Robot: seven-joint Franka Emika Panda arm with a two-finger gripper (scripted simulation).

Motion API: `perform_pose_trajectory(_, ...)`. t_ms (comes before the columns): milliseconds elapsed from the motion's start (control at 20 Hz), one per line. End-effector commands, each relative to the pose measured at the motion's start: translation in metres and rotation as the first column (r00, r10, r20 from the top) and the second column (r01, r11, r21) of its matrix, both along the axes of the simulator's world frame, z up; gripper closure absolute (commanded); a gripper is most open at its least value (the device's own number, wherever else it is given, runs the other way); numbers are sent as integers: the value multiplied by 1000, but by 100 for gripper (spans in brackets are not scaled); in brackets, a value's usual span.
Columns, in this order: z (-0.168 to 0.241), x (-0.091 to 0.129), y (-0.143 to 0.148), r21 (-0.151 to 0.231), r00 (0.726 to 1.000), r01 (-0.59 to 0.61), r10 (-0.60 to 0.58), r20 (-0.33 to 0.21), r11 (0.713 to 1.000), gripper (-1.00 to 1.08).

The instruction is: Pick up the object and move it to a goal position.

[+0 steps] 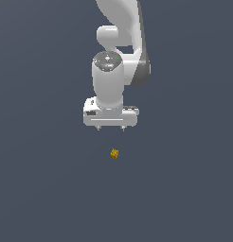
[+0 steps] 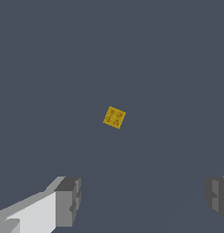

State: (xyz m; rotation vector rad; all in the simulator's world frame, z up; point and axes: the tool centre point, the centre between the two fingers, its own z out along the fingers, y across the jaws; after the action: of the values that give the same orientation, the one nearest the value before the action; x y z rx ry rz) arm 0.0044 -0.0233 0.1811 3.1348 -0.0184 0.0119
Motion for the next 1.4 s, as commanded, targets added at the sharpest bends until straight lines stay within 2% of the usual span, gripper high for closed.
perform_pose_trajectory(0, 0, 0, 0, 0, 1000, 0, 0, 0, 1000, -92)
perform_pose_trajectory(400, 10, 7, 23, -13, 997, -78, 78, 16, 997, -92)
perform_pose_trajectory(700, 8, 8, 23, -12, 997, -70, 70, 15, 997, -92)
perform_pose_trajectory(1050, -9, 16, 22, -4, 1000, 3, -3, 12, 1000, -92)
perform_pose_trajectory(1350, -40, 28, 20, 5, 992, 125, -125, 6, 992, -92)
